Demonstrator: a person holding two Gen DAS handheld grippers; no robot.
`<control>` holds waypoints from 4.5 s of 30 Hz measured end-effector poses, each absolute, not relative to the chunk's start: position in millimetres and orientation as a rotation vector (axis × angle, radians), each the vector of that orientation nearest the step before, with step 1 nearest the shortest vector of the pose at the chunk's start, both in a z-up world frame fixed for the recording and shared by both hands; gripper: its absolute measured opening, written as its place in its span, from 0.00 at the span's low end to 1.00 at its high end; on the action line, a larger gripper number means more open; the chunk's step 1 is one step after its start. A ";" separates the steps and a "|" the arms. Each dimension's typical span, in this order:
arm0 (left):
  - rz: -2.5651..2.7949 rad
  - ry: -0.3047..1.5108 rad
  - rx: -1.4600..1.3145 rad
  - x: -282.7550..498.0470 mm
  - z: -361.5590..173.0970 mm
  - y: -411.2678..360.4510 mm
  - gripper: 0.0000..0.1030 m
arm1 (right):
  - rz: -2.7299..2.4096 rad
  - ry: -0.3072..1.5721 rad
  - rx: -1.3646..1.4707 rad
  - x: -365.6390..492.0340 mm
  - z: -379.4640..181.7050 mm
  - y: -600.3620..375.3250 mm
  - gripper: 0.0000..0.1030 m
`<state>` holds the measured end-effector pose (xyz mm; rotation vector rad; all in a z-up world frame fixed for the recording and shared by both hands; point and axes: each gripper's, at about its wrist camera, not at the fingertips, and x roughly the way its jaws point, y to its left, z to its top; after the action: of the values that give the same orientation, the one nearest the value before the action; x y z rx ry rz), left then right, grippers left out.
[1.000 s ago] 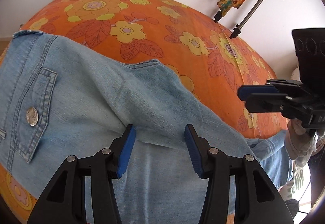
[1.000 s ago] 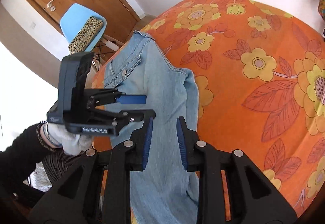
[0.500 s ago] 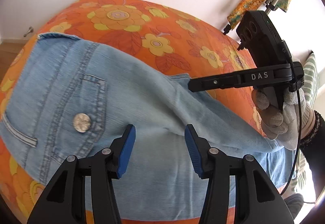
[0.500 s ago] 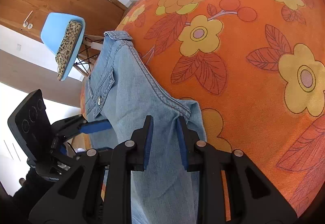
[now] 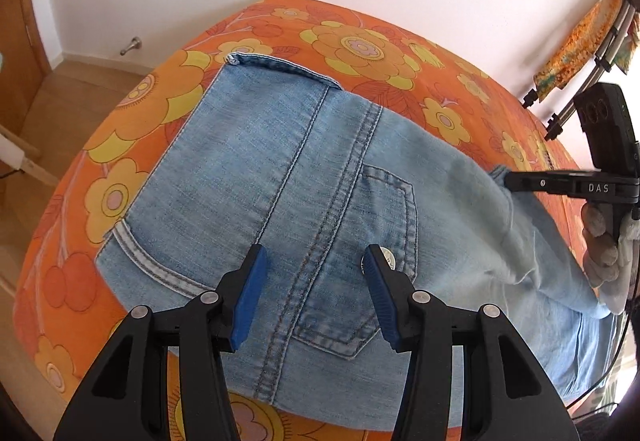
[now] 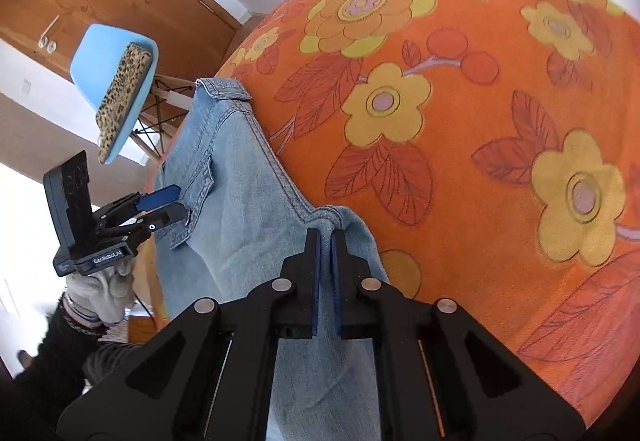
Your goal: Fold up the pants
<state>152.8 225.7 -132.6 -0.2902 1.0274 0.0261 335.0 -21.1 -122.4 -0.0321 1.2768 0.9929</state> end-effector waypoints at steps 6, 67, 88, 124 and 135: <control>0.031 1.020 -0.215 151.2 -135.1 218.6 0.48 | 0.947 1.039 -0.399 350.8 -81.4 8.7 0.02; 0.314 0.987 -0.377 124.5 -135.0 296.4 0.07 | 0.928 1.048 -0.344 83.2 -113.4 -96.0 0.02; 0.242 0.868 -0.173 113.7 -66.6 242.8 0.16 | 0.608 1.025 0.056 31.6 -67.7 -263.2 0.49; -1.158 0.925 0.541 -58.9 -86.4 -393.9 0.40 | -0.227 0.900 0.959 -151.7 -135.9 -678.1 0.46; -1.233 0.861 0.716 -95.5 -118.4 -488.9 0.40 | -0.141 0.879 0.963 -132.2 -125.9 -692.3 0.13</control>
<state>-95.5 -488.9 -118.4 0.7159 0.8614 -1.2332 -132.2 -692.3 -125.9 0.9633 0.8794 -0.1414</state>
